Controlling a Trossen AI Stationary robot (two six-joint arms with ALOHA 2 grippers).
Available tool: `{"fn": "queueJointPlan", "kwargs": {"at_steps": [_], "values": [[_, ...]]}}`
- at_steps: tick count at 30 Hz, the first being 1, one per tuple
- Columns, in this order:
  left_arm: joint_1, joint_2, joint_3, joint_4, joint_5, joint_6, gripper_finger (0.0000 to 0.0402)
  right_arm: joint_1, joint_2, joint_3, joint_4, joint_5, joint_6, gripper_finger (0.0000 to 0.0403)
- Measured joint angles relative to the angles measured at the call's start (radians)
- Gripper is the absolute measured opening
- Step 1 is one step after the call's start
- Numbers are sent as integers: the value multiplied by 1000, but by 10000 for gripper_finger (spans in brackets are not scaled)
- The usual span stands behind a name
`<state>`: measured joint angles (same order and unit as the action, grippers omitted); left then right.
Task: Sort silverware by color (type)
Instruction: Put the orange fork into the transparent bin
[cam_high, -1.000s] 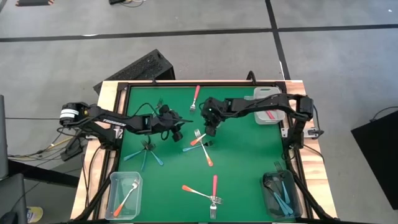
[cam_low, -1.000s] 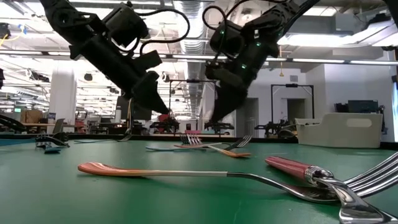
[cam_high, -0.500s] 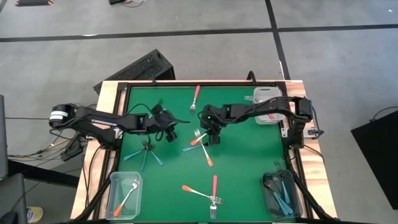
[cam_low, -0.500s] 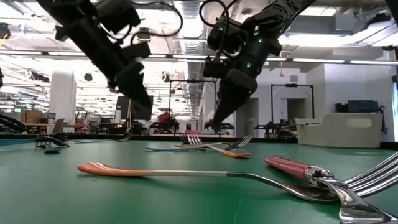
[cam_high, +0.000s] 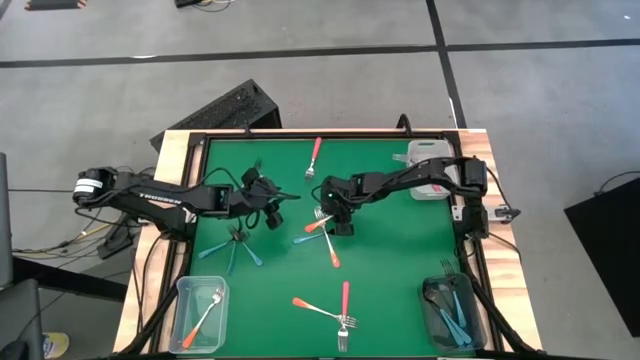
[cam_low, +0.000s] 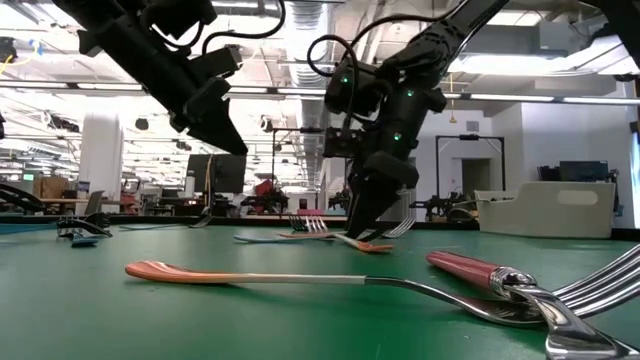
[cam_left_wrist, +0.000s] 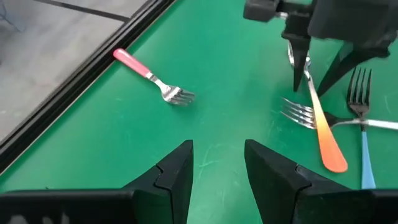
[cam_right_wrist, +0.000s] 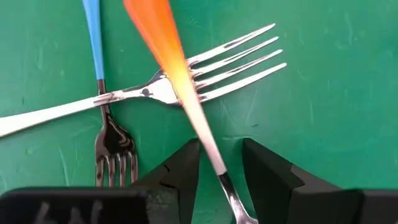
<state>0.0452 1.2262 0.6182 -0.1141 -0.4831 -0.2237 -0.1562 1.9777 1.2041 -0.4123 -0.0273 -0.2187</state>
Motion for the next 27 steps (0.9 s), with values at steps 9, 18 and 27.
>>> {"fn": "queueJointPlan", "kwargs": {"at_steps": [9, 18, 27], "values": [[0, 82, 0, 220, 36, 71, 132, 3, -26, -6, 56, 50, 45, 19], [-11, 151, -1, 386, 220, 174, 132, 69, -24, 47, 126, 229, 362, 19], [-99, 168, 0, 356, 269, 447, 132, 84, -25, 162, 126, -24, 534, 19]]}}
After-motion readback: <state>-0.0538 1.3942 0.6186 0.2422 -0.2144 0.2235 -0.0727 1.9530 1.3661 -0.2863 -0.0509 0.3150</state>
